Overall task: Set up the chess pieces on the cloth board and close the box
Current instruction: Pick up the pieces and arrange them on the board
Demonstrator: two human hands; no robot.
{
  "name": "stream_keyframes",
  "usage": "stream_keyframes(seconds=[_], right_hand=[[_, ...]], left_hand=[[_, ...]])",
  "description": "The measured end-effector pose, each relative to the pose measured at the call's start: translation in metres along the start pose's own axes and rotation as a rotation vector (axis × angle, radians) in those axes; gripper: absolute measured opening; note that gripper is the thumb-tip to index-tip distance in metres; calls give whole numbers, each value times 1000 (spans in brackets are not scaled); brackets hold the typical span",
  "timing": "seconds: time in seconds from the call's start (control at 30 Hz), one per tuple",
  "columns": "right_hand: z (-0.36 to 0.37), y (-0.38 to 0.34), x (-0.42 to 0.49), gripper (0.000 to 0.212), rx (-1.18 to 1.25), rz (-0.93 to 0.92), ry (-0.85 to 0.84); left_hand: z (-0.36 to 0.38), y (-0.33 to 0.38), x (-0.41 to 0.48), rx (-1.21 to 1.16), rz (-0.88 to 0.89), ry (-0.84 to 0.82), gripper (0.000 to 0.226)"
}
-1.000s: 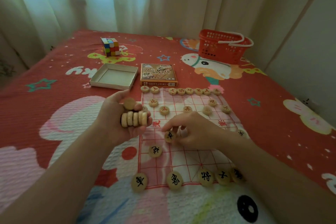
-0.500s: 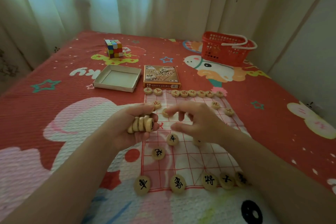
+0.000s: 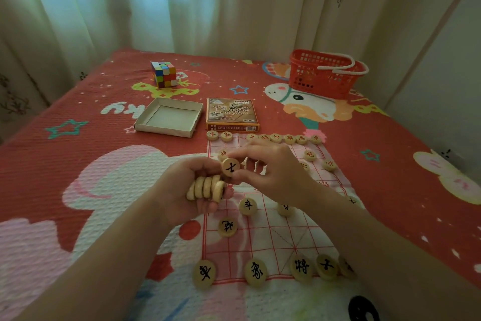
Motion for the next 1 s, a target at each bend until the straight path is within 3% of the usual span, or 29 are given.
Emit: stream_keyframes(seconds=[0.37, 0.57, 0.73, 0.8, 0.9, 1.0], right_hand=[[-3, -1, -2, 37, -36, -10, 34], [-3, -5, -3, 29, -64, -8, 89], [-8, -10, 0, 29, -100, -2, 111], [-14, -9, -5, 34, -75, 15, 155], [-22, -8, -15, 37, 5, 26, 156], [-26, -5, -28, 23, 31, 31, 66]], left_hand=[[1, -3, 1, 86, 13, 43, 25], [2, -2, 1, 54, 11, 80, 22], [13, 5, -2, -46, -8, -5, 16], [14, 5, -4, -169, -14, -60, 26], [4, 6, -4, -391, 29, -95, 69], [-2, 5, -2, -440, 51, -48, 62]])
Point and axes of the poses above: each hand's wrist, its own x-axis towards the middle knuckle, its own z-axis out of the palm, y = z × x, the point moved 5 cm from there along x, towards the middle knuckle, and after that the axes turned 6 degrees about -y, right-handed, at the moved point
